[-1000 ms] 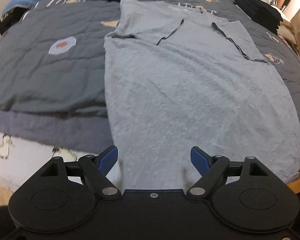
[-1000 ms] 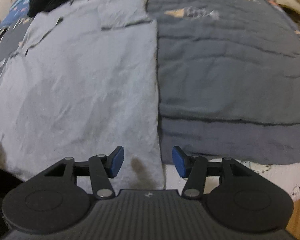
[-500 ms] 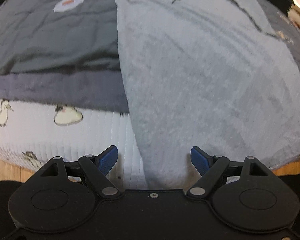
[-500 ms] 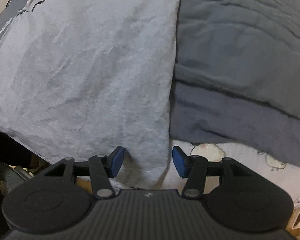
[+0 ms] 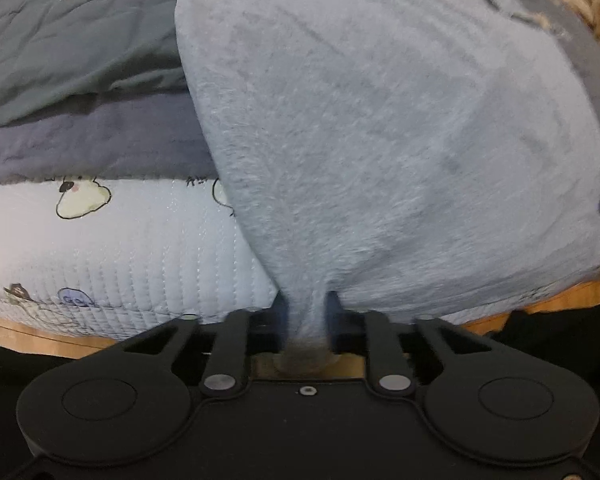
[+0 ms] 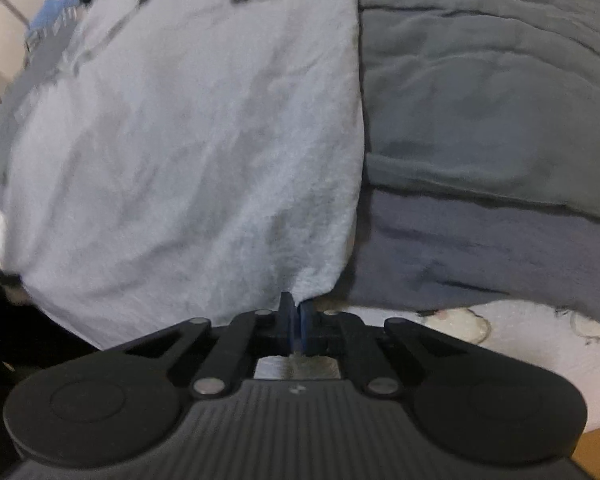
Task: Fold clothes
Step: 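Lift the hem with both grippers, fold it toward the collar, release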
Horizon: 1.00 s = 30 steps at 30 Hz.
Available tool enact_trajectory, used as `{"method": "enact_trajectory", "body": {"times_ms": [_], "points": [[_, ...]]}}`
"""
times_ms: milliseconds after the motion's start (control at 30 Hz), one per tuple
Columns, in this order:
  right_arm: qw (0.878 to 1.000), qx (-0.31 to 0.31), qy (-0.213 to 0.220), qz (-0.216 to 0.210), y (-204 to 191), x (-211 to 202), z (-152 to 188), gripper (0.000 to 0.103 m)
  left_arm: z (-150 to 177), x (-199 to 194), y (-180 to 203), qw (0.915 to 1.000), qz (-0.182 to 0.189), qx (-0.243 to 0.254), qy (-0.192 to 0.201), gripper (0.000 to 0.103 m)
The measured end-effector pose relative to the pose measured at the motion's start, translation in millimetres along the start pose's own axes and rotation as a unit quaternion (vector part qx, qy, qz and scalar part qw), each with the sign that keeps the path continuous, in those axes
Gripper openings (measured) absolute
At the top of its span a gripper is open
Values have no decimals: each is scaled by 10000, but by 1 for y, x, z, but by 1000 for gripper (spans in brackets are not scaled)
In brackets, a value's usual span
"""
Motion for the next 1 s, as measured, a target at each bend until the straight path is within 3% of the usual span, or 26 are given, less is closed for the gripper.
{"method": "enact_trajectory", "body": {"times_ms": [233, 467, 767, 1000], "points": [[9887, 876, 846, -871, -1, -38, -25, 2, -27, -48, -10, 9970, 418, -288, 592, 11], [9583, 1646, 1713, -1587, -10, -56, -92, 2, -91, -72, -10, 9890, 596, -365, 1303, 11], [9246, 2504, 2215, -1826, 0, -22, -166, 2, -176, -44, -5, 9791, 840, -552, 1765, 9], [9115, 2653, 2670, -1659, 7, -15, -233, 2, -245, -37, -17, 9703, 826, -712, 2159, 9]]}}
Point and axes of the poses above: each gripper's, at about its wrist camera, not at the fingertips, and x roughly the way its jaws point, y to its right, z to its underside, the point moved 9 cm from there along x, roughly the way its jaws point, and after that the axes turned 3 degrees about y, right-handed, at the moved point
